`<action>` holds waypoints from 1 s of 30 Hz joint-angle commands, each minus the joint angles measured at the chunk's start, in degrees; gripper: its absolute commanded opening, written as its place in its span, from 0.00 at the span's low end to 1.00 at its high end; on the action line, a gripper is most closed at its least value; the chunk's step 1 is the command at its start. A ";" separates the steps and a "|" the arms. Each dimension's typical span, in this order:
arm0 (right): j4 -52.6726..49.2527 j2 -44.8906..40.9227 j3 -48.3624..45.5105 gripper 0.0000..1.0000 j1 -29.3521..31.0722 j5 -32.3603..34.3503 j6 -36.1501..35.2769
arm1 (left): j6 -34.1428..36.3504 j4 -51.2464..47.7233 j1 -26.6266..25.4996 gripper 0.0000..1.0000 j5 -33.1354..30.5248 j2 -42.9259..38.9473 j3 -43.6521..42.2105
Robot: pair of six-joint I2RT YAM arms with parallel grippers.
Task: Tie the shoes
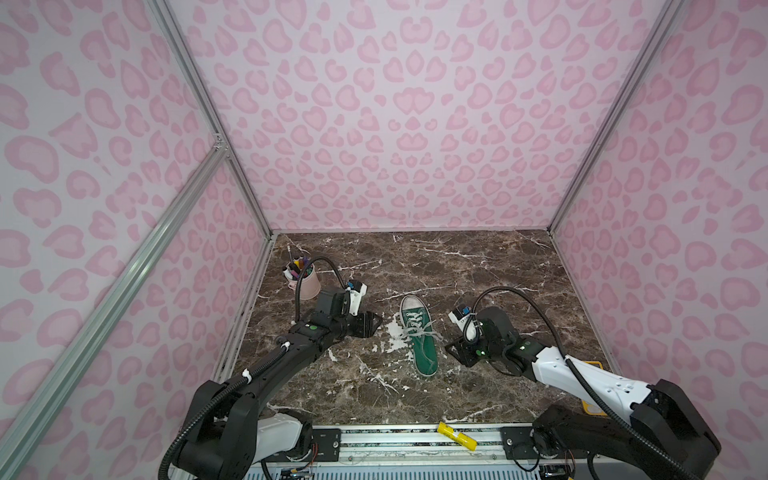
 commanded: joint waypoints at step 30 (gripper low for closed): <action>-9.58 -1.75 9.24 0.53 -7.65 2.85 -3.52 | 2.79 1.24 1.84 0.97 -12.10 -9.14 0.70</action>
